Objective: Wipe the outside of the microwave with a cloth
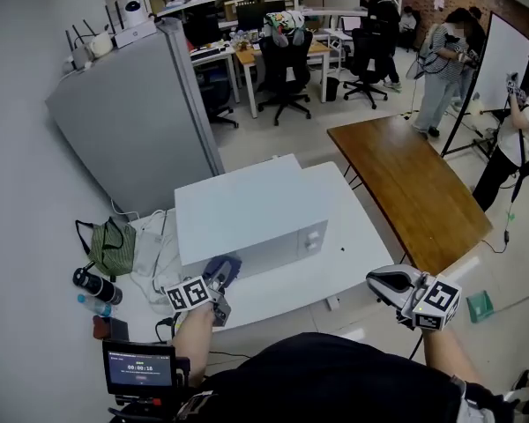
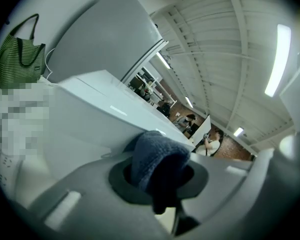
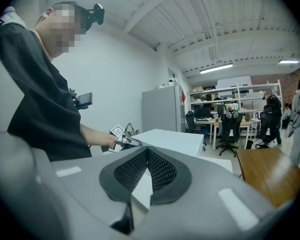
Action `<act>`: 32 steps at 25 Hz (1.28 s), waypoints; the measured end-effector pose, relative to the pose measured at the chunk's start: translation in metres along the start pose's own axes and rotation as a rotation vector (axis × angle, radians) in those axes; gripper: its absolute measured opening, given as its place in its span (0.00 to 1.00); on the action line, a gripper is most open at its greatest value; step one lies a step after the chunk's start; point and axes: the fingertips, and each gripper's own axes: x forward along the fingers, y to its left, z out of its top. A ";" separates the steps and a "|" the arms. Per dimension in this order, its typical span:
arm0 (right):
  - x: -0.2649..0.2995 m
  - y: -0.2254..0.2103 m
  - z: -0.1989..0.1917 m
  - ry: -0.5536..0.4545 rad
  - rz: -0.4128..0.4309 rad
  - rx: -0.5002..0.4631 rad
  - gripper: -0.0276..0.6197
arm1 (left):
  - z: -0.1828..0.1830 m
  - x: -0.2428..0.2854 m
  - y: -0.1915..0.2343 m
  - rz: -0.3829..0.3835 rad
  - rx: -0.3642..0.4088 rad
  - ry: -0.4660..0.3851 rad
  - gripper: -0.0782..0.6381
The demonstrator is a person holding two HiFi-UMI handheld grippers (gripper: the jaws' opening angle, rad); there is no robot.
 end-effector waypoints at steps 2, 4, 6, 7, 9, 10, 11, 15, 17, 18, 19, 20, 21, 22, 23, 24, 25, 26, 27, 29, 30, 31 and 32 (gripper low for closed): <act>-0.022 -0.025 -0.006 -0.007 -0.004 0.002 0.05 | -0.010 0.022 -0.012 0.022 -0.004 -0.002 0.19; -0.052 -0.052 -0.014 0.007 -0.021 -0.003 0.05 | -0.022 0.047 -0.029 0.034 0.000 0.002 0.19; -0.084 -0.080 -0.020 0.007 -0.048 0.002 0.05 | -0.035 0.074 -0.049 0.035 0.009 0.013 0.19; -0.100 -0.093 -0.023 0.005 -0.063 0.010 0.05 | -0.041 0.089 -0.059 0.030 0.013 0.022 0.19; -0.129 -0.114 -0.030 0.004 -0.090 0.027 0.05 | -0.054 0.118 -0.083 0.006 0.036 0.051 0.19; -0.142 -0.122 -0.033 0.002 -0.102 0.034 0.05 | -0.060 0.133 -0.096 -0.009 0.059 0.070 0.19; -0.154 -0.129 -0.035 -0.002 -0.116 0.038 0.05 | -0.065 0.148 -0.109 -0.025 0.084 0.091 0.19; -0.190 -0.151 -0.035 -0.011 -0.181 0.048 0.05 | -0.077 0.198 -0.150 -0.056 0.144 0.157 0.19; -0.198 -0.154 -0.036 0.000 -0.198 0.055 0.05 | -0.080 0.201 -0.156 -0.063 0.160 0.170 0.19; -0.198 -0.154 -0.037 0.006 -0.201 0.059 0.05 | -0.081 0.201 -0.157 -0.074 0.166 0.174 0.19; -0.195 -0.153 -0.038 0.011 -0.200 0.061 0.05 | -0.080 0.199 -0.157 -0.083 0.174 0.176 0.19; -0.190 -0.150 -0.037 0.016 -0.196 0.060 0.05 | -0.078 0.197 -0.157 -0.087 0.182 0.172 0.19; -0.182 -0.145 -0.035 0.019 -0.189 0.055 0.05 | -0.075 0.194 -0.156 -0.091 0.186 0.165 0.19; -0.172 -0.138 -0.032 0.022 -0.180 0.048 0.05 | -0.074 0.188 -0.156 -0.106 0.182 0.156 0.19; -0.160 -0.130 -0.028 0.024 -0.167 0.038 0.05 | -0.072 0.180 -0.156 -0.129 0.172 0.146 0.19; -0.145 -0.121 -0.023 0.027 -0.152 0.027 0.05 | -0.069 0.168 -0.152 -0.143 0.163 0.134 0.19; -0.128 -0.111 -0.018 0.029 -0.133 0.017 0.05 | -0.062 0.151 -0.142 -0.141 0.156 0.118 0.19; -0.109 -0.100 -0.014 0.032 -0.112 0.007 0.05 | -0.054 0.131 -0.127 -0.126 0.149 0.099 0.19; -0.088 -0.086 -0.009 0.037 -0.089 -0.004 0.05 | -0.046 0.108 -0.108 -0.105 0.138 0.082 0.19; -0.044 -0.052 0.002 0.054 -0.034 -0.022 0.05 | -0.033 0.056 -0.061 -0.052 0.119 0.057 0.19; -0.023 -0.033 0.008 0.064 -0.007 -0.021 0.05 | -0.027 0.030 -0.036 -0.021 0.112 0.047 0.19; -0.004 -0.015 0.013 0.073 0.017 -0.015 0.05 | -0.024 0.007 -0.013 0.006 0.101 0.040 0.19; 0.011 0.000 0.015 0.079 0.034 -0.018 0.05 | -0.022 -0.014 0.009 0.033 0.086 0.036 0.19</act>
